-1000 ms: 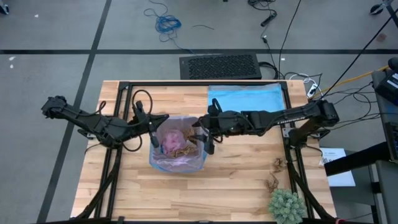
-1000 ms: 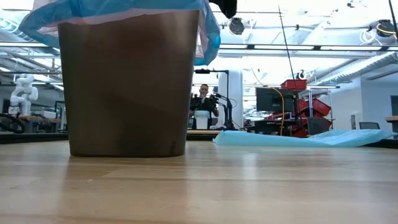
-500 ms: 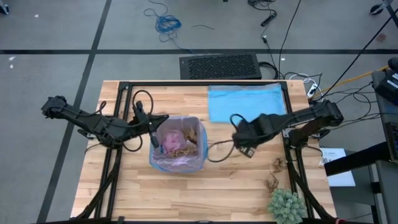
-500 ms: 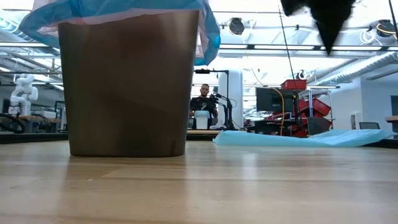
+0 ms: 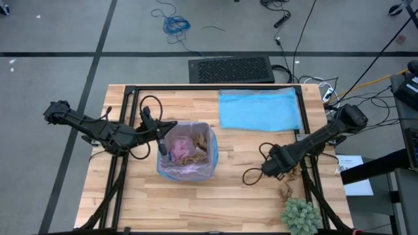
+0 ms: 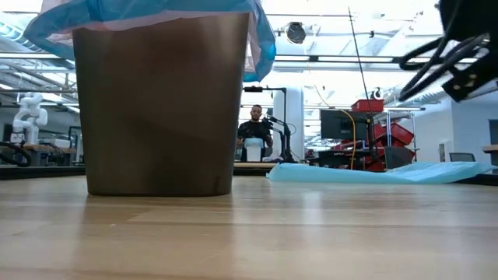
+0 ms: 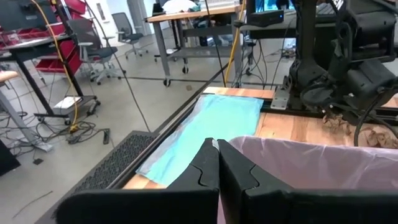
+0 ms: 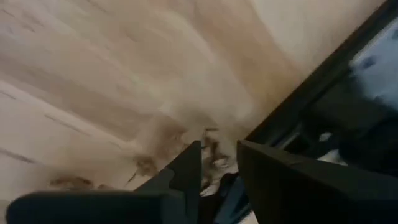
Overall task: Place trash/remove bag and relplace
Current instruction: Put the brown napkin into the trash bin
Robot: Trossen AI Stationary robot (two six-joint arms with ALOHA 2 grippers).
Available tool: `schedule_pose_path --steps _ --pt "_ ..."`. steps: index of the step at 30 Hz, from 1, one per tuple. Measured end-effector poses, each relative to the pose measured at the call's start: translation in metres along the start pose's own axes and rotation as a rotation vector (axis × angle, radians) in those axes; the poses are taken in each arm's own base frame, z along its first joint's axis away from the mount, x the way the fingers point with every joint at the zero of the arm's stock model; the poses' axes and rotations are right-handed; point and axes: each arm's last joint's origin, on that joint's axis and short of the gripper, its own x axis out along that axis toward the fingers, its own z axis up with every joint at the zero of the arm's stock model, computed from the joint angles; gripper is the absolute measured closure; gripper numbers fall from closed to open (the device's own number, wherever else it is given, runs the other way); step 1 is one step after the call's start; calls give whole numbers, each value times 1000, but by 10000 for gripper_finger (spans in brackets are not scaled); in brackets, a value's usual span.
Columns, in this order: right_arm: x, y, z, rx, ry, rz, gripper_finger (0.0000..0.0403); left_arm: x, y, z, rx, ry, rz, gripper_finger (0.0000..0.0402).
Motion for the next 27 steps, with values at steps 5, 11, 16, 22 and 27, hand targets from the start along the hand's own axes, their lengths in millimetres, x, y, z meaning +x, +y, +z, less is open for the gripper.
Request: schedule_pose_path --steps 5,11,16,22,27 --pt "7 5 -7 3 8 80 265 0 0 0 -5 1 0 402" --pt "15 4 -12 19 5 65 188 0 0 0 -7 1 0 402" --pt "31 -1 -17 51 40 14 147 0 0 0 -7 0 0 402" --pt "50 4 -18 62 48 101 154 0 0 0 -8 1 0 401" --pt "54 11 -16 63 47 198 261 0 0 0 -8 2 0 402"
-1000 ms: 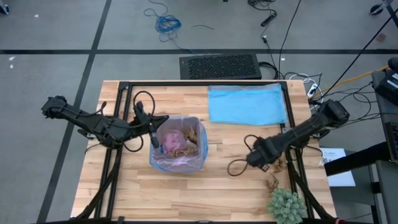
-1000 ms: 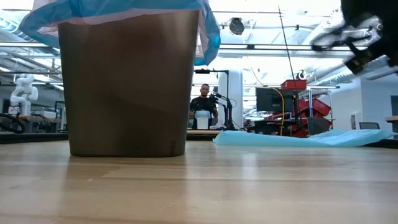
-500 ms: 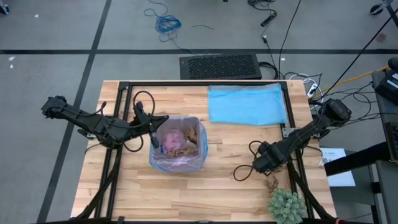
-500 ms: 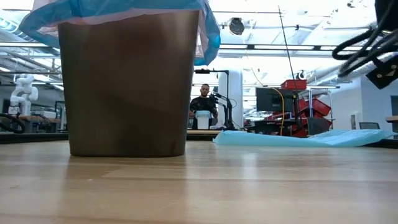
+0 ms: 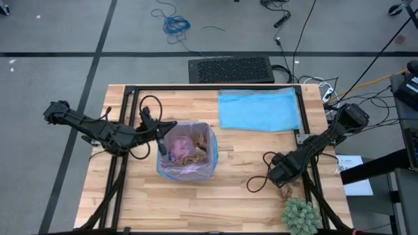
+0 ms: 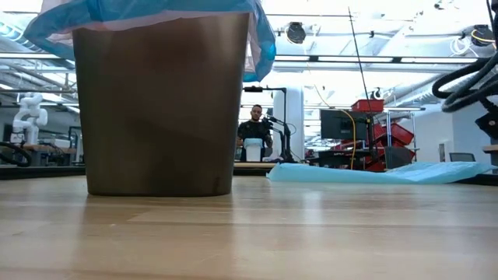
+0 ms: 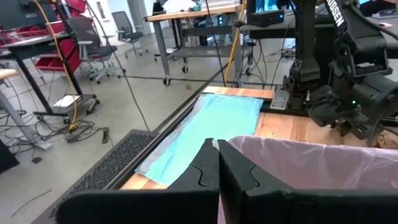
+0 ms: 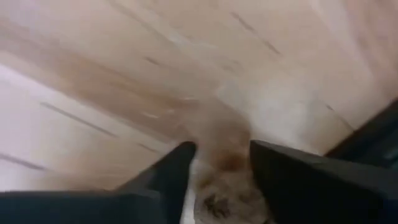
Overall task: Place trash/remove bag and relplace
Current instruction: Put the brown napkin into the trash bin
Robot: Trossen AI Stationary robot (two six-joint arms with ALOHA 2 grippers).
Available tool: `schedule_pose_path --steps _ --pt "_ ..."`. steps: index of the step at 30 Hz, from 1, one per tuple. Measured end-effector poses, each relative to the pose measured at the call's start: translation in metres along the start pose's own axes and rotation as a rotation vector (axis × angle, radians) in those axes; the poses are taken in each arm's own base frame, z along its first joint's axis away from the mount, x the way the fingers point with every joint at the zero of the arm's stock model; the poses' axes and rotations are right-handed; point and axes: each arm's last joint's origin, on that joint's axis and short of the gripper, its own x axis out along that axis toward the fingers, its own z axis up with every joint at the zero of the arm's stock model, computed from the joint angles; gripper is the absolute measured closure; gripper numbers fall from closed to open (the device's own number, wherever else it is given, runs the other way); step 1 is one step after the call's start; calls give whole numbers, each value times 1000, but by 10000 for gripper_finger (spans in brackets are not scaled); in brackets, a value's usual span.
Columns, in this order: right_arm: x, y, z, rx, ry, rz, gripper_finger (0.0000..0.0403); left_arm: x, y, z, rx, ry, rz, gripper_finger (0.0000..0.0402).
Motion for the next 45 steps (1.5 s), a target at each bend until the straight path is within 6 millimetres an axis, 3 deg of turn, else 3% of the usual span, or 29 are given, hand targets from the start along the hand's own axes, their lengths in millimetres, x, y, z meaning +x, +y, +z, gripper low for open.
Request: schedule_pose_path --steps 4,9,16,21,34,38,45 --pt "-2 2 0 -40 -13 24 382 0 0 0 -1 0 0 402" --pt "-12 13 1 -71 -89 79 397 0 0 0 0 0 0 402" --pt "-43 29 -3 -153 -138 126 401 0 0 0 3 0 0 402" --pt "-61 27 -8 -189 -128 56 362 0 0 0 4 1 0 402" --pt "-64 16 -23 -335 -8 -60 142 0 0 -1 7 4 0 402" --pt "-59 14 -29 -354 -4 -86 122 0 0 -1 8 5 0 402" --pt "-28 3 -32 -304 42 -117 140 0 0 -1 8 5 0 402"
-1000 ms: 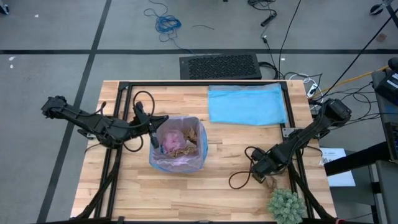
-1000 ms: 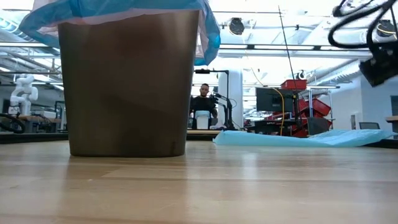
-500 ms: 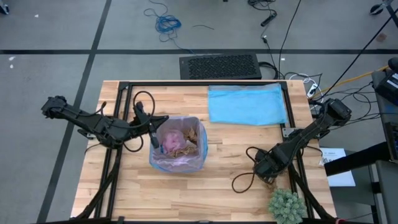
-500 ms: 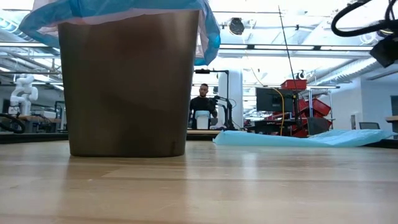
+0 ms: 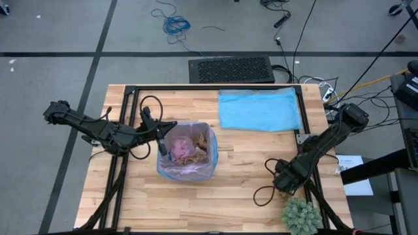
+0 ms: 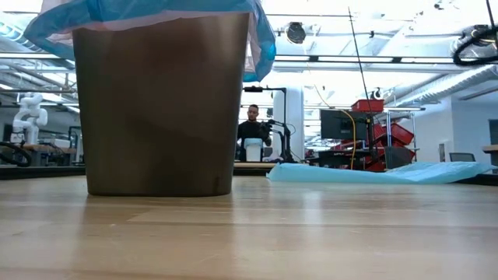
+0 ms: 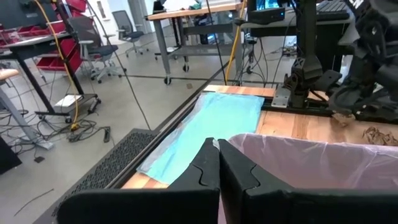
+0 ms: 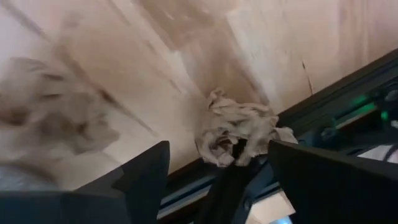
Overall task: Place trash/remove bag and relplace
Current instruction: Put the brown napkin into the trash bin
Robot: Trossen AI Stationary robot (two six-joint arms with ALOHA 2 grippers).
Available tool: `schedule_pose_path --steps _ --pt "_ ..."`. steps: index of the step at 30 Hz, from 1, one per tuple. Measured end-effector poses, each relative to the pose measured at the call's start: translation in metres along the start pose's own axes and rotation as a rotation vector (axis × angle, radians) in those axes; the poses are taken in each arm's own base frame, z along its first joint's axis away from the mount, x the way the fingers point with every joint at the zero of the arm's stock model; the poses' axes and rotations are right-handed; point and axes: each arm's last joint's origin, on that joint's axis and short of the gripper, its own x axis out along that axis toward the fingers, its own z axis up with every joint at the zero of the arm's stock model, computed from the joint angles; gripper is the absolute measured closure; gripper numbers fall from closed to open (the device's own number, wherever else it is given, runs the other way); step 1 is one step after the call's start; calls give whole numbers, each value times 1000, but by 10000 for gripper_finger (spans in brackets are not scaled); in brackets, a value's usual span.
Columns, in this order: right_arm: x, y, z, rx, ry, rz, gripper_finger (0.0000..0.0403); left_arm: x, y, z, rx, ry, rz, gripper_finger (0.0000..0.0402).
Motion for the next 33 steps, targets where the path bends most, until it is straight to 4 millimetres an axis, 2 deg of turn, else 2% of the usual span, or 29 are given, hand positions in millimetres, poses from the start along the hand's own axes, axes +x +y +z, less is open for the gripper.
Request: schedule_pose_path --steps 3,5,7,10,11,17,23,28,33 --pt "14 -4 1 45 10 0 163 0 0 0 0 0 0 402" --pt "21 -1 2 38 33 56 196 0 0 0 0 0 0 401" --pt "22 4 3 22 28 108 249 0 0 0 0 0 0 402" --pt "21 9 4 -6 14 166 357 0 0 0 -1 0 0 402" --pt "21 11 5 -17 4 186 379 0 0 0 -1 0 0 402" --pt "13 21 13 -2 -146 263 400 0 0 0 0 0 0 402" --pt "-13 26 23 7 -332 256 402 0 0 0 -1 0 0 402" --pt "-48 28 32 21 -559 202 403 0 0 0 -1 -1 0 402" --pt "-103 32 46 -21 -886 161 403 0 0 0 -1 -1 0 401"
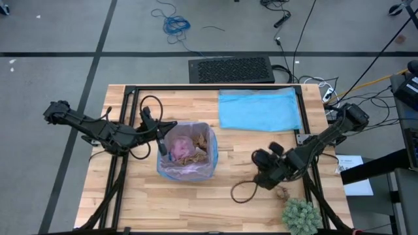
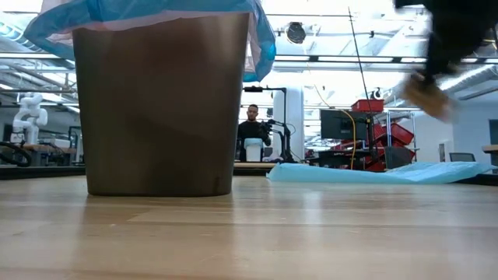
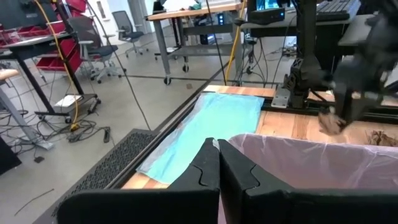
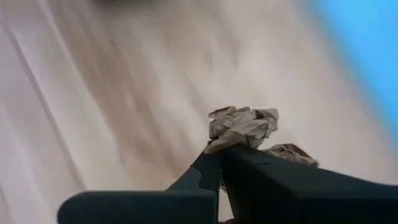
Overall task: Place trash/remove bag and relplace
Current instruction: Put the brown napkin into the trash bin
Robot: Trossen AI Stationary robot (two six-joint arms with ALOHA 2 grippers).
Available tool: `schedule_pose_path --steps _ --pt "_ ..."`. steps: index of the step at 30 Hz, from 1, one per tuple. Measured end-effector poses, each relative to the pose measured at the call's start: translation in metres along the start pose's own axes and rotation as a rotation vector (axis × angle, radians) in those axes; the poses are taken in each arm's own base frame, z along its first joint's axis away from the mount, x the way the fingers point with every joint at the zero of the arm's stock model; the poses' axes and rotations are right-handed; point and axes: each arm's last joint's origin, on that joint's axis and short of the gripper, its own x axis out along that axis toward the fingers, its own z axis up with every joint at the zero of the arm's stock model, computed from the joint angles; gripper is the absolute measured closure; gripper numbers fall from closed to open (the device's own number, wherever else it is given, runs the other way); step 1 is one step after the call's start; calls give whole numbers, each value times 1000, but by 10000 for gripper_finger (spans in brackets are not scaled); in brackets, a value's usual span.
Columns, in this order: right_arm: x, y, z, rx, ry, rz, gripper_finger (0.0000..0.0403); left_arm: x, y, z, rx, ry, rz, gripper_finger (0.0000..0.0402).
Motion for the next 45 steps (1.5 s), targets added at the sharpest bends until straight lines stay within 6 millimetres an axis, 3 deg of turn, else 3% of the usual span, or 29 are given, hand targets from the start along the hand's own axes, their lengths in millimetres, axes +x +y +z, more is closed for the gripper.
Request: schedule_pose_path --steps 6,11,14,22,25,29,34,37,41,45 --pt "-43 9 74 -107 -376 1 403 0 0 0 -2 -2 0 402" --pt "-66 15 137 -224 -635 286 403 0 0 0 -1 -2 0 402" --pt "-61 13 166 -276 -723 463 403 0 1 0 -3 -3 34 401" --pt "3 14 212 -325 -599 473 399 0 3 0 -28 -7 106 402" --pt "21 19 223 -362 -512 482 374 0 3 0 -25 -4 106 402" --pt "35 28 234 -414 -418 463 304 0 3 -1 -14 6 106 402" --pt "28 40 244 -479 -409 497 203 0 3 -2 -8 12 106 402" --pt "17 36 243 -488 -298 511 163 0 3 -2 -7 13 106 401" --pt "2 21 224 -463 -9 431 162 0 3 -3 -3 16 106 402" --pt "-5 16 191 -430 310 329 222 0 3 -4 8 26 107 402"
